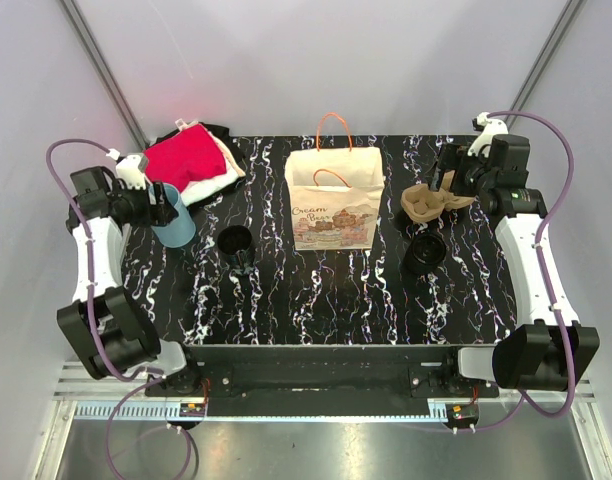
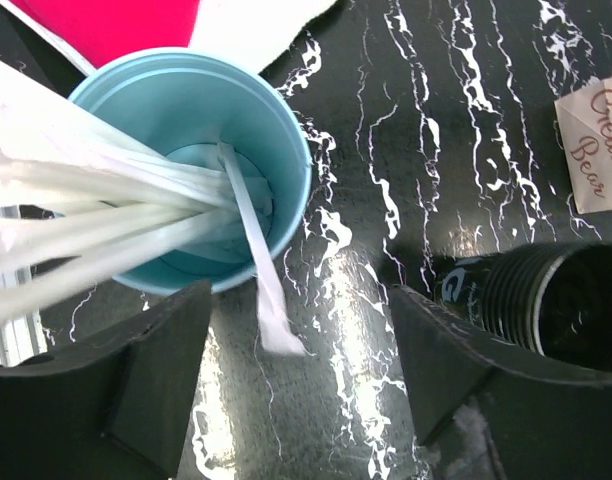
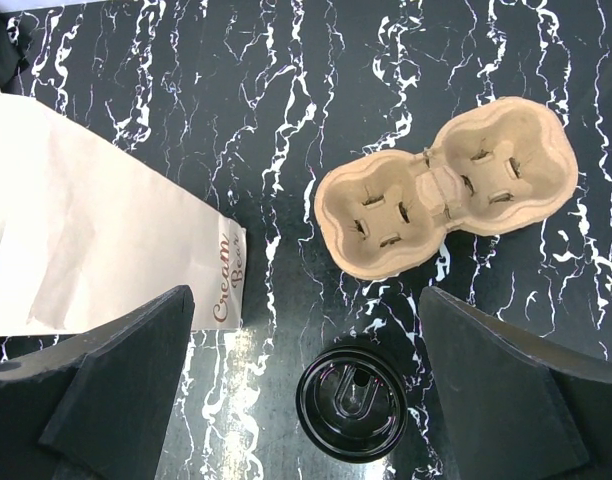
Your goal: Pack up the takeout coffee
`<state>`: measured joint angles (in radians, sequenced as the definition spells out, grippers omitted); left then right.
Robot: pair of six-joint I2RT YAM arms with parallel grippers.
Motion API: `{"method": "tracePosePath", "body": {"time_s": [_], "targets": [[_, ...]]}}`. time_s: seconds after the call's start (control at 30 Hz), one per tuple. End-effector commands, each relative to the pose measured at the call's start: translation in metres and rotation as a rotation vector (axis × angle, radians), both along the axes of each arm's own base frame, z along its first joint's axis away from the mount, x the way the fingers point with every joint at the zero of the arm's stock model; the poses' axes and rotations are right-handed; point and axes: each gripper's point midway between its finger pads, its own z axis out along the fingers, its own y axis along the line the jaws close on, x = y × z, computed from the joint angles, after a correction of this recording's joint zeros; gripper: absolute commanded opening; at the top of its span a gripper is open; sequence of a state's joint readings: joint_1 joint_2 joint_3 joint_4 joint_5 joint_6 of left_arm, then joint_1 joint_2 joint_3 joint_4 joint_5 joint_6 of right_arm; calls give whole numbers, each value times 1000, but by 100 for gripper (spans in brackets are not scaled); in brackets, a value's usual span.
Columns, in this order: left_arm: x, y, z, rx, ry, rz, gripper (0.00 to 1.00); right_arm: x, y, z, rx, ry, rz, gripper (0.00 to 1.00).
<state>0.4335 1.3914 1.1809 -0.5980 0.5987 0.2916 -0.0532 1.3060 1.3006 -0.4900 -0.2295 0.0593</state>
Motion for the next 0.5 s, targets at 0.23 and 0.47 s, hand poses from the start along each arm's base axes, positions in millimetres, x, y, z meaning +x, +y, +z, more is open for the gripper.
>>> {"method": "tracePosePath", "body": {"time_s": [0.23,0.47], "targets": [[28,20,19,52,-94,41,53,6,2,6,28,-34,10,100],[30,20,21,53,-106,47,34,6,3,4,39,-28,15,100]]}}
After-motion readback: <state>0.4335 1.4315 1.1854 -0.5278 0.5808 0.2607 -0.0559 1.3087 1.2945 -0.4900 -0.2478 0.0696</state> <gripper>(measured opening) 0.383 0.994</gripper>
